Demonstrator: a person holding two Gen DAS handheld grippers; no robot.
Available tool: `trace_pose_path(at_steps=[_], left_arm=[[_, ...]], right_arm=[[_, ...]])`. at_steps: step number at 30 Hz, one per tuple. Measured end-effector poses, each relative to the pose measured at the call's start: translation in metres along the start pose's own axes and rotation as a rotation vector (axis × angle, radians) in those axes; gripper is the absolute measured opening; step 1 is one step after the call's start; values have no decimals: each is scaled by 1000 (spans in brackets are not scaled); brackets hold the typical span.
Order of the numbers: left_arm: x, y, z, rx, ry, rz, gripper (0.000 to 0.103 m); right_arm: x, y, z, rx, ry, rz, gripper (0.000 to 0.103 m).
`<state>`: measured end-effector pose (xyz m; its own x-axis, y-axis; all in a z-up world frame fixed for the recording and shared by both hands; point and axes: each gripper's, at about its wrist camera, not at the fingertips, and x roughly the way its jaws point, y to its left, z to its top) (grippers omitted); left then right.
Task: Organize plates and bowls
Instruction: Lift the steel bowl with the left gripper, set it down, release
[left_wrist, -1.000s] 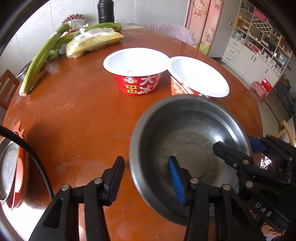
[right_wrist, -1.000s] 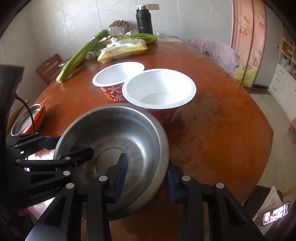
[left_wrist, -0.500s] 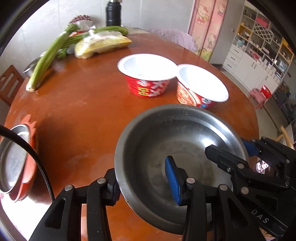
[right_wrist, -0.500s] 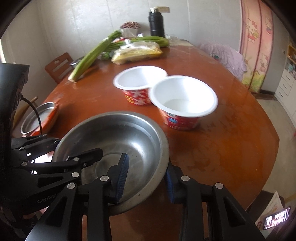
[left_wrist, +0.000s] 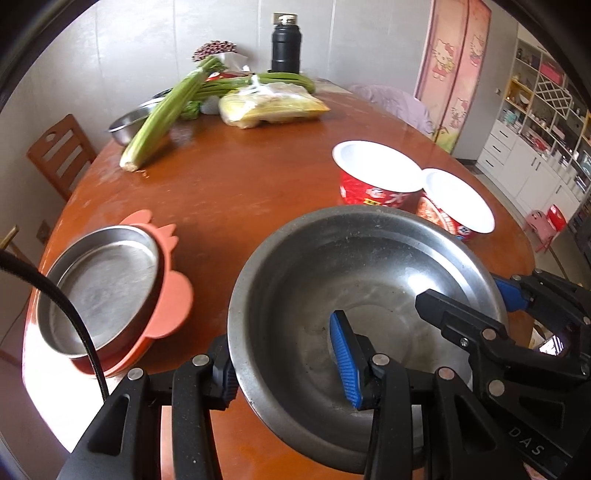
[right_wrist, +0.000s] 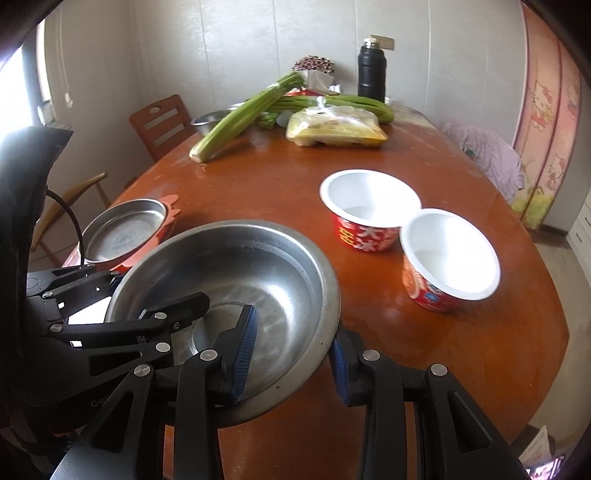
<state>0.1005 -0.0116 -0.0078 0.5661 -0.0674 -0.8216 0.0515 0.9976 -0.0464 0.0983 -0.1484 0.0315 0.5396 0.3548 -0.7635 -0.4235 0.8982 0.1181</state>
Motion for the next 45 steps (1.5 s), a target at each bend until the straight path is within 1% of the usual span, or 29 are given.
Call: trace_pose_path(at_steps=[6, 12, 23, 34, 45], left_arm=[[3, 10, -6, -16, 5, 17, 43], [12, 8, -10, -8, 24, 36, 43], [24, 2, -14, 9, 54, 27, 43], [30, -3, -16, 29, 69, 23, 44], [31, -12, -18, 51, 74, -11, 44]], right_arm=[[9, 11, 0, -19, 15, 8, 39], [18, 10, -2, -23, 38, 1, 39], [29, 3, -10, 0, 73, 3, 39], [30, 1, -18, 7, 89, 7, 39], [29, -11, -21, 39, 100, 7, 39]])
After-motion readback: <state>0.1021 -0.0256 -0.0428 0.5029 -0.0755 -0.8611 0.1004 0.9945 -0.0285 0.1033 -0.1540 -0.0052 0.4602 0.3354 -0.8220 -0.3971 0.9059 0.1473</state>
